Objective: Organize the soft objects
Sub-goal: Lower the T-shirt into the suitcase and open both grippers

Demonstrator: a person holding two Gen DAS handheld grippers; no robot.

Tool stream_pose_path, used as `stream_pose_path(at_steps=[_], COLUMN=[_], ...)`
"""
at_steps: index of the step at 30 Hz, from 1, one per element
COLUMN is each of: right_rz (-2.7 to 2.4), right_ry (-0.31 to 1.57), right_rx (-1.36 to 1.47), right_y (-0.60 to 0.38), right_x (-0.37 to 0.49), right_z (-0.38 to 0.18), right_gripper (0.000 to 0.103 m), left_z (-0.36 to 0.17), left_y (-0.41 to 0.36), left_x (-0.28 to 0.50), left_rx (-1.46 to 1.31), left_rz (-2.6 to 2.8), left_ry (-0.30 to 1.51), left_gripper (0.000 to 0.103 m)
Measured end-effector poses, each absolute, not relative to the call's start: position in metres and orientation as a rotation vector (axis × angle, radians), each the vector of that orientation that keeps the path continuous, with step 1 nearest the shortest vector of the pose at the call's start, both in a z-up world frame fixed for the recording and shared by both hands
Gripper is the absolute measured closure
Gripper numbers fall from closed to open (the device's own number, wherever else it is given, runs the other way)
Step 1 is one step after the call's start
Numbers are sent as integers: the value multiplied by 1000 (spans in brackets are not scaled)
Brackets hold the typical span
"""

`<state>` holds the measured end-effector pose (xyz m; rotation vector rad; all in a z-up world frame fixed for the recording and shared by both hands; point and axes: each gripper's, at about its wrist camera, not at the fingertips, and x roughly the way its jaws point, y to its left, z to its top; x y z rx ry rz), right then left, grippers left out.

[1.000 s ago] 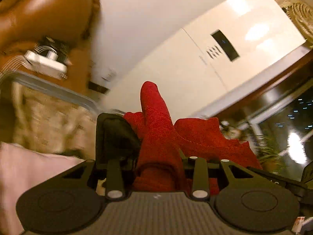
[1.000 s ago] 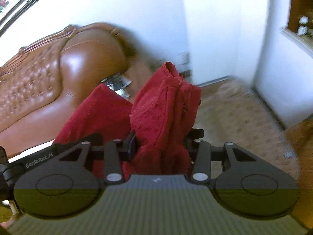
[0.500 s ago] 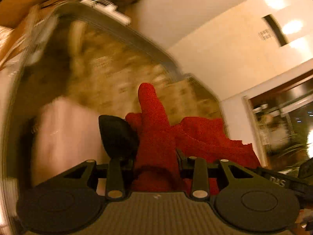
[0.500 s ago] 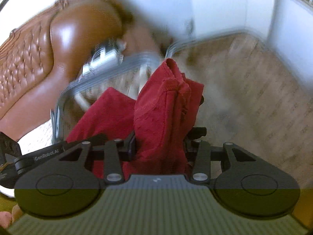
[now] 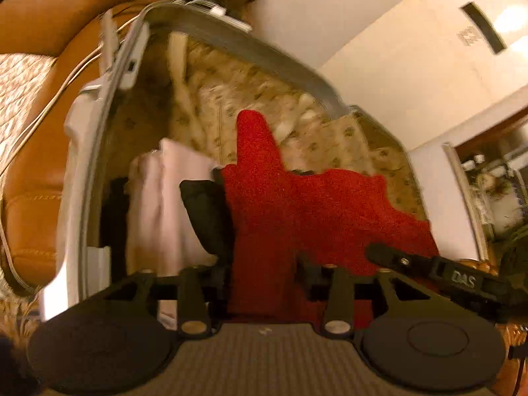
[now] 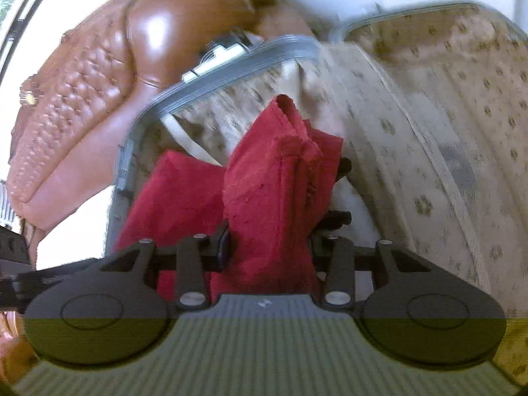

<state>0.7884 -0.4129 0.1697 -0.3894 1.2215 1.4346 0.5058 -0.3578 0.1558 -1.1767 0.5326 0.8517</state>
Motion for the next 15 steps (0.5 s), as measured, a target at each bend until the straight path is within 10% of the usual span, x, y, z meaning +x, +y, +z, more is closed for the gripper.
stream_pose_path(at_steps=[8,12,15], right_rz=[1358,1351,1365], right_ry=[1149,1159,1212], right_rx=[-482,-480,-427], right_y=[-412,-404,-400], right_x=[791,796,803], right_z=[174,175,164], right_gripper=[43,38,45], left_z=[161,154,152], left_y=[-336,-331,-332], left_x=[514,508,508], left_rx=[-1110,-1160,-1149], left_rz=[855,866,879], left_ry=[530,504,516], left_gripper=[30,70,76])
